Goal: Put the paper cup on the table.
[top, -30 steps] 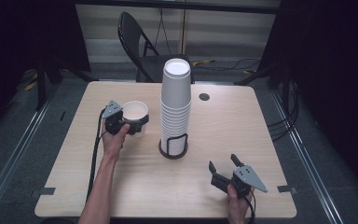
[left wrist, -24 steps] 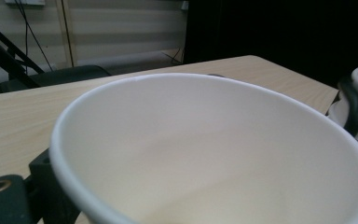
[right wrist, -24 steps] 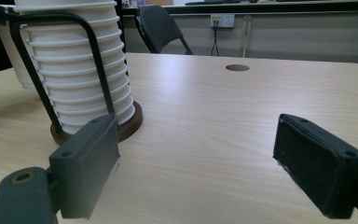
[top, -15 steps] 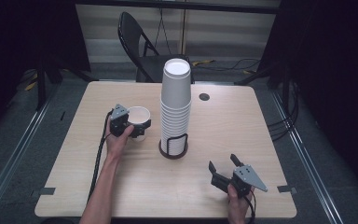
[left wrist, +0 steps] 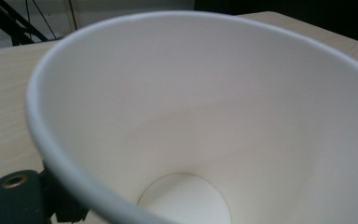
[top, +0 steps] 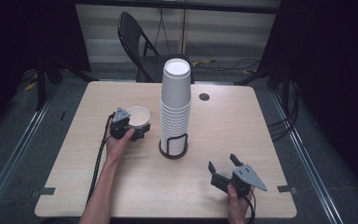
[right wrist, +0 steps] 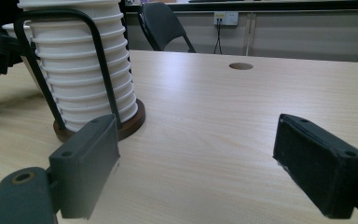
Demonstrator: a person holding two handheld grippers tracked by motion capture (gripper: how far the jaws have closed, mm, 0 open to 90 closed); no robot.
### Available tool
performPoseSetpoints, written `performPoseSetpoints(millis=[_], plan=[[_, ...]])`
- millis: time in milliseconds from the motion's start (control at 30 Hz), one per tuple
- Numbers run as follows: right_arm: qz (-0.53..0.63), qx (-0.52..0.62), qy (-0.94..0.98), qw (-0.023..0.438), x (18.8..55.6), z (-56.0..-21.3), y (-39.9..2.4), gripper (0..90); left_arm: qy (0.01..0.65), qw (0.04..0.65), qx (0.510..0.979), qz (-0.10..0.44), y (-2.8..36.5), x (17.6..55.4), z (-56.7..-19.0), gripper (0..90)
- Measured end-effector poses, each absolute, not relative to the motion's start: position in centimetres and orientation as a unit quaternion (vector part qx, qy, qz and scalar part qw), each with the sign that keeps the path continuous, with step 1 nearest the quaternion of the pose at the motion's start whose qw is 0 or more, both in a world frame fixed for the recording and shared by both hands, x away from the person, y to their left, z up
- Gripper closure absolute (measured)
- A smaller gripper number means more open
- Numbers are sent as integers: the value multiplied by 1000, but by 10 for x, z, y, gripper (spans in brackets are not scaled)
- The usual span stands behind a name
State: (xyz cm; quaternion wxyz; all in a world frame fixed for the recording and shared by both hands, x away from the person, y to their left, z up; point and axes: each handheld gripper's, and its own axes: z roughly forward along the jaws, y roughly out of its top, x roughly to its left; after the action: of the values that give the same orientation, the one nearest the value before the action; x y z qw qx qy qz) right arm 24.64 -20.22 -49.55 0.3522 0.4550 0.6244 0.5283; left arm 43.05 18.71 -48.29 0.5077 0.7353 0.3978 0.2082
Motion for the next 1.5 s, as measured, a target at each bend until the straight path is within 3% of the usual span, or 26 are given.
performPoseSetpoints(millis=[600, 1267, 1500], plan=[[525, 457, 624, 354, 247, -495, -201, 137, 392, 451, 776, 201, 188, 431, -494, 156], [528, 454, 627, 350, 247, -495, -202, 136, 400, 436, 776, 218, 195, 415, -490, 158], [529, 453, 627, 349, 247, -495, -202, 136, 403, 460, 760, 220, 200, 402, -485, 156]])
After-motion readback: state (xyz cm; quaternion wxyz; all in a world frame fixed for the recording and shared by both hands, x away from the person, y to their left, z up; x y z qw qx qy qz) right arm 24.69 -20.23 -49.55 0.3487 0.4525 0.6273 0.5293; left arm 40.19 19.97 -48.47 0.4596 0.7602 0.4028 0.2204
